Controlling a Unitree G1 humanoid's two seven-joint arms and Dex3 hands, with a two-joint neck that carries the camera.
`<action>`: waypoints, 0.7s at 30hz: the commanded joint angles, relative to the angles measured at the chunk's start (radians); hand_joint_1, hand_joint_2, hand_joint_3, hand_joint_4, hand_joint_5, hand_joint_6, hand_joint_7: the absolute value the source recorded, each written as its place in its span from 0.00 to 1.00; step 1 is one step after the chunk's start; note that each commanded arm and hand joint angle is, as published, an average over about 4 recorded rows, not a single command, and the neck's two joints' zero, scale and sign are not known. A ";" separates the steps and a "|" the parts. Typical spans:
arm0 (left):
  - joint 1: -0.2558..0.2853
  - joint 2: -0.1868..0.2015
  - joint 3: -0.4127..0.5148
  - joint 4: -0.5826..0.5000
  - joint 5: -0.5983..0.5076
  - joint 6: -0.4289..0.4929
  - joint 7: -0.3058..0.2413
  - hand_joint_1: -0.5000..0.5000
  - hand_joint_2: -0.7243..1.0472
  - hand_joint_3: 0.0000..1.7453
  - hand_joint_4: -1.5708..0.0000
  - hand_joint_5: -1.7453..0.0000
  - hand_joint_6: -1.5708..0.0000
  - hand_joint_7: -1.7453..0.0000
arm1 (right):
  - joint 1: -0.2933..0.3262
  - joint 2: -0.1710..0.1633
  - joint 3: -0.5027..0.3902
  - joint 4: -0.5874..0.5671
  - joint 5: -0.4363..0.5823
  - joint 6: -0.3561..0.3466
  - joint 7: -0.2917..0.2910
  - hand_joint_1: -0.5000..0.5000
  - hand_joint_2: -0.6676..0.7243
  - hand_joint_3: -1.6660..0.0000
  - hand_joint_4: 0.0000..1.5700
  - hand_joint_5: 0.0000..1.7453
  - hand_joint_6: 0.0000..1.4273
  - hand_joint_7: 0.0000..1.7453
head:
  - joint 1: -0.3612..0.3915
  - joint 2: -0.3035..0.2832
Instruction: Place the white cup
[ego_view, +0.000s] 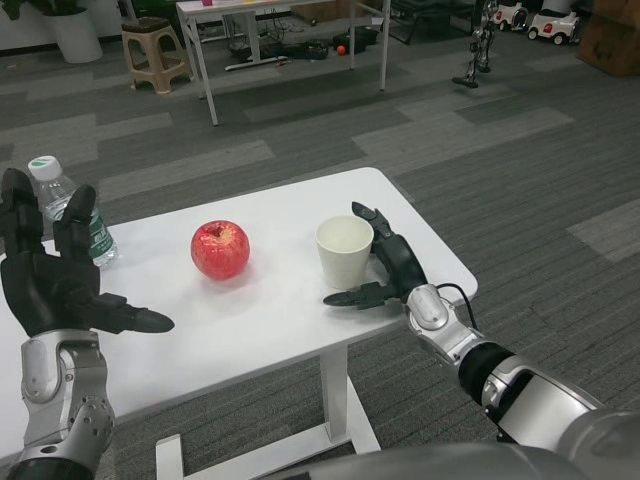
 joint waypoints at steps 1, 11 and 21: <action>0.001 0.005 0.003 0.010 -0.008 -0.002 -0.003 0.00 0.10 0.05 1.00 0.59 1.00 1.00 | -0.018 0.004 -0.007 0.025 0.000 0.011 0.023 0.08 0.59 0.96 0.00 0.11 0.00 0.00 | 0.000 0.000; -0.001 0.005 0.005 0.010 -0.008 -0.003 -0.003 0.00 0.10 0.05 1.00 0.59 1.00 1.00 | -0.016 0.028 -0.072 0.028 -0.002 0.004 0.029 0.00 0.95 1.00 0.00 0.00 0.00 0.00 | 0.000 0.001; -0.002 0.005 0.008 0.011 -0.012 -0.007 -0.003 0.00 0.10 0.05 1.00 0.59 1.00 1.00 | 0.020 0.045 -0.230 -0.051 -0.020 0.002 0.029 0.04 0.89 1.00 0.00 0.00 0.00 0.00 | 0.006 0.009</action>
